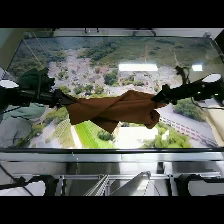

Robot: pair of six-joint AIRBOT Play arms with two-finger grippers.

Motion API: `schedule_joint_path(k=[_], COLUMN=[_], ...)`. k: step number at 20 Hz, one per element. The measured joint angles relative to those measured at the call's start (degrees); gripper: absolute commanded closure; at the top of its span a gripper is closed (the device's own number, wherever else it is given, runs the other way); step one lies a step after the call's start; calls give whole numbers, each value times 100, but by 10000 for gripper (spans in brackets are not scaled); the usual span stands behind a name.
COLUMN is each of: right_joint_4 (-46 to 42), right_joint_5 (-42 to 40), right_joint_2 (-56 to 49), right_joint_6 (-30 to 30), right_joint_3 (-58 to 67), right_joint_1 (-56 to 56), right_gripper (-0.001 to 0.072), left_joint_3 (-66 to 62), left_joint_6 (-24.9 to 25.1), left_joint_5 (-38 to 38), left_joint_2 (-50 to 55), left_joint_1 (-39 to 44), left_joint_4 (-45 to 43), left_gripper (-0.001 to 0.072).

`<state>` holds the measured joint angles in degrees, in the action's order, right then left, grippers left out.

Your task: Fold the shirts.

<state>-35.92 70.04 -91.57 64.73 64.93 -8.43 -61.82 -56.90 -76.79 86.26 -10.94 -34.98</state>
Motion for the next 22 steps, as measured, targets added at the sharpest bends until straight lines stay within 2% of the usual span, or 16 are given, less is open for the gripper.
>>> schedule_joint_path(k=[1,2,5,8,12,17,22], right_joint_4=[46,103,195,81,-411,-588,-501], right_joint_5=[-201,-326,-297,-15,120,-549,-892], right_joint_2=[-201,-337,-363,42,798,1204,1281], right_joint_6=[-98,-177,-313,-422,-435,-433,-413], right_joint_3=[11,74,389,459,-483,-1757,-2124], right_joint_1=[4,-13,-201,-492,-662,-704,-704], right_gripper=[271,206,210,214,214,214,214], left_joint_3=[-144,-376,-1137,-1547,-562,962,1370], left_joint_6=[61,111,39,-219,-280,-107,-66], left_joint_5=[68,98,33,-352,-573,24,844], left_joint_2=[214,442,817,870,385,-131,-96], left_joint_1=[-13,-44,-267,-623,-850,-647,-48], left_joint_4=[11,11,7,-223,-516,-560,-544], left_gripper=[145,-13,-13,-13,5,5,7])
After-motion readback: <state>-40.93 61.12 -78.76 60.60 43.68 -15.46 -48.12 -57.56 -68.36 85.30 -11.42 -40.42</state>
